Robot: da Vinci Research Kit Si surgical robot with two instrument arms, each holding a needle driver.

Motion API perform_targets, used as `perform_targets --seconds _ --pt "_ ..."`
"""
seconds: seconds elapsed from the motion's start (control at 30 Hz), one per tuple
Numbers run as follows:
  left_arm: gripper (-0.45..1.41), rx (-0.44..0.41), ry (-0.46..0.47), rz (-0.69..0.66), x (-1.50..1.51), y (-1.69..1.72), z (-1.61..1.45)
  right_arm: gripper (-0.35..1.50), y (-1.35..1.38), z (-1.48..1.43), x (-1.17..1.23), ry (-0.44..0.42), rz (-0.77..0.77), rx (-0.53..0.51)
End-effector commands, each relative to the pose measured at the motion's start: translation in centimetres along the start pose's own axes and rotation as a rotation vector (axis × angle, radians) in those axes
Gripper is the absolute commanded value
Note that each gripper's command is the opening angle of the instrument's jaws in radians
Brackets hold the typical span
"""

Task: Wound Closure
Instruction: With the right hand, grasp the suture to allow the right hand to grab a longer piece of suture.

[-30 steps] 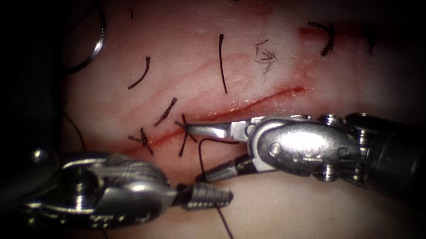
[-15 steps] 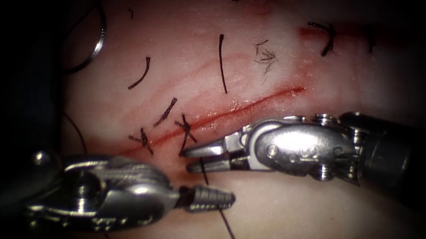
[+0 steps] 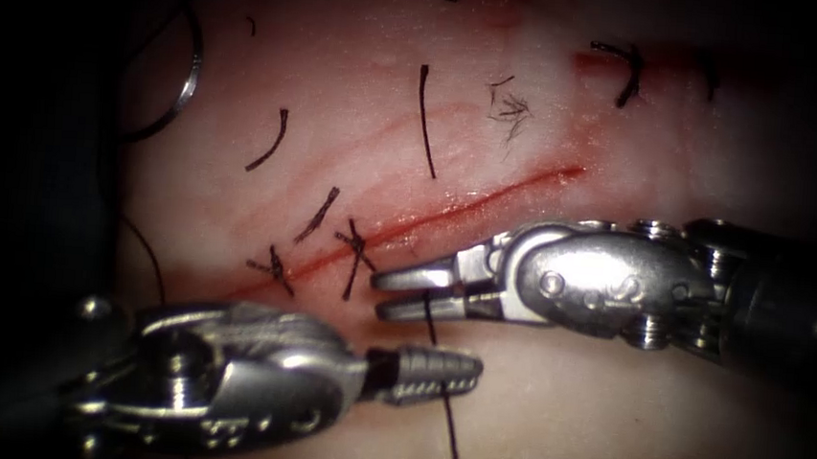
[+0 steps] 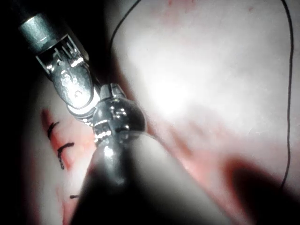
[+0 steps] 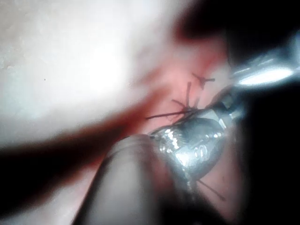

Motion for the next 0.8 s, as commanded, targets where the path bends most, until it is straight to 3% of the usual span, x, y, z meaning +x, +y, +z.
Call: perform_targets --seconds 0.03,0.07,0.1,0.27,0.43,0.5,0.7,0.8 --pt "-0.31 0.007 0.003 0.004 -0.02 -0.05 0.05 -0.35 0.05 0.07 -0.03 -0.001 -0.004 -0.002" --pt "0.19 0.005 0.007 0.003 -0.02 -0.06 0.04 -0.35 0.05 0.06 -0.04 -0.015 0.001 -0.007" --pt "0.34 0.005 0.007 0.008 -0.03 -0.07 0.04 -0.35 0.05 0.05 -0.05 -0.021 0.013 -0.009" --pt "0.48 0.023 0.012 0.005 -0.03 -0.09 0.03 -0.35 0.04 0.02 -0.06 -0.027 0.054 -0.015" --pt "0.28 0.025 0.013 -0.001 -0.03 -0.08 0.04 -0.35 0.04 0.02 -0.07 -0.034 0.059 -0.014" --pt "0.48 0.025 0.013 -0.001 -0.03 -0.09 0.04 -0.35 0.04 0.02 -0.06 -0.039 0.072 -0.022" --pt "0.61 0.044 0.021 -0.016 -0.01 -0.09 0.03 -0.35 0.03 0.00 -0.11 -0.055 0.129 -0.038" --pt "0.67 0.064 0.016 -0.021 0.00 -0.11 0.02 -0.35 0.01 -0.02 -0.23 -0.047 0.240 -0.053"
